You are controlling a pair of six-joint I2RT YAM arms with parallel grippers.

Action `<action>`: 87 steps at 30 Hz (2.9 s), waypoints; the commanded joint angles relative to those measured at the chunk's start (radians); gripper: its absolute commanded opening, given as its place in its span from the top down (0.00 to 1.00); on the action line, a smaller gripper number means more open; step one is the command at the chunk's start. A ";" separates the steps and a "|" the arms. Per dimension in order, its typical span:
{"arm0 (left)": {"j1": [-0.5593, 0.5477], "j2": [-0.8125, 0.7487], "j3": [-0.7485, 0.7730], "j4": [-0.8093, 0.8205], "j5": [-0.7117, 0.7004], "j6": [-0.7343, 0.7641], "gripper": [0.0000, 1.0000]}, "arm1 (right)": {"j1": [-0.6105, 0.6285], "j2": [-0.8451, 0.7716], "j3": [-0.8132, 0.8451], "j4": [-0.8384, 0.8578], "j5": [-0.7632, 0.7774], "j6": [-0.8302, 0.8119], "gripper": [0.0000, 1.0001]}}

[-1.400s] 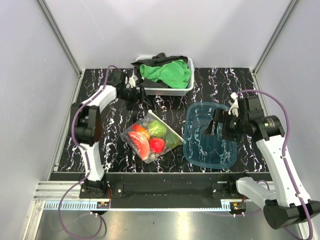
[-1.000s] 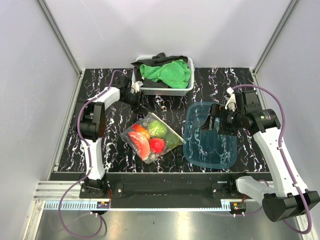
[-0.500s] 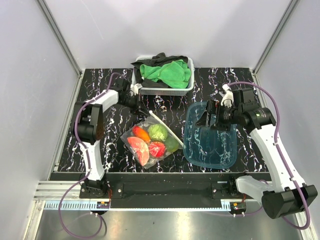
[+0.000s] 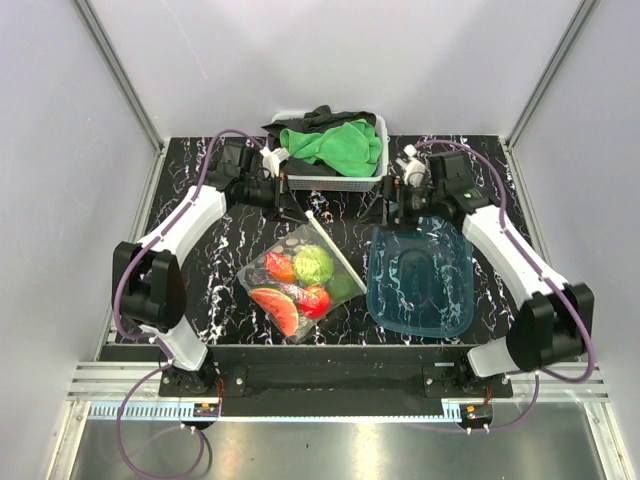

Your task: Open the zip-top bag and remove the fake food

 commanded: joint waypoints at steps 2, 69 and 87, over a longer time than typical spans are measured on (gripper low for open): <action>-0.011 -0.083 -0.015 0.023 0.038 -0.052 1.00 | 0.095 0.107 0.088 0.291 -0.104 0.028 0.10; -0.037 -0.137 -0.082 -0.011 -0.026 0.047 0.42 | 0.217 0.457 0.116 0.892 -0.451 0.292 1.00; -0.028 -0.123 -0.056 0.005 -0.116 0.054 1.00 | 0.217 0.417 0.126 0.759 -0.431 0.214 1.00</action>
